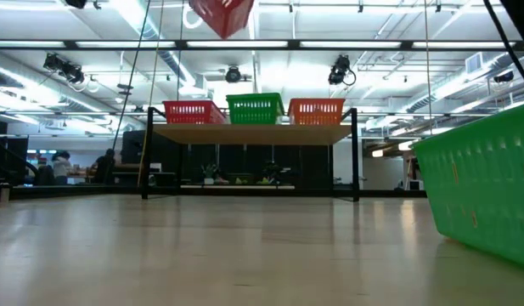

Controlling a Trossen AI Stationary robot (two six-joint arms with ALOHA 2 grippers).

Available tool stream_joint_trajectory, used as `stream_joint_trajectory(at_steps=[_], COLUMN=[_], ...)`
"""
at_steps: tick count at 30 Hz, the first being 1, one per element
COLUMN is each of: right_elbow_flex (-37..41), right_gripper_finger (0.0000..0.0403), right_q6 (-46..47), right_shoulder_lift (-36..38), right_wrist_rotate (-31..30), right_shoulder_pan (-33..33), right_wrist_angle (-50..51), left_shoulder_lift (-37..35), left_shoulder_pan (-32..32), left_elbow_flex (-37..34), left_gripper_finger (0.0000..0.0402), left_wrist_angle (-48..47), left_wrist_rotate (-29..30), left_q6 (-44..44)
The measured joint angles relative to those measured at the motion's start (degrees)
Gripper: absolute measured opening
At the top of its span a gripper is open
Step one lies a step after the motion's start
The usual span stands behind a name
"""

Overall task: Stack baskets on shelf by color
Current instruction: Stack the right red basket on top of the red basket on the shelf

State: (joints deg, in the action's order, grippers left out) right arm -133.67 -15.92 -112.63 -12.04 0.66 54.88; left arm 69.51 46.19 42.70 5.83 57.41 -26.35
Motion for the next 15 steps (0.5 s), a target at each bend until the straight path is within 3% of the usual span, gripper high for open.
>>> stream_joint_trajectory(at_steps=[7,15], right_elbow_flex=[0.11,0.07], right_gripper_finger=[0.0015,0.0017], right_q6=[-2.06,-1.85], right_shoulder_lift=[-3.24,-7.6], right_wrist_rotate=[8.13,13.93], right_shoulder_pan=[9.53,15.74], right_wrist_angle=[-7.89,-12.28], left_shoulder_lift=[0.77,1.76], left_shoulder_pan=[-3.42,-3.8], left_elbow_flex=[0.0,0.02], left_gripper_finger=[0.0048,0.0048], left_wrist_angle=[0.07,1.49], left_wrist_rotate=[0.0,-1.02], left_q6=[-0.1,-0.33])
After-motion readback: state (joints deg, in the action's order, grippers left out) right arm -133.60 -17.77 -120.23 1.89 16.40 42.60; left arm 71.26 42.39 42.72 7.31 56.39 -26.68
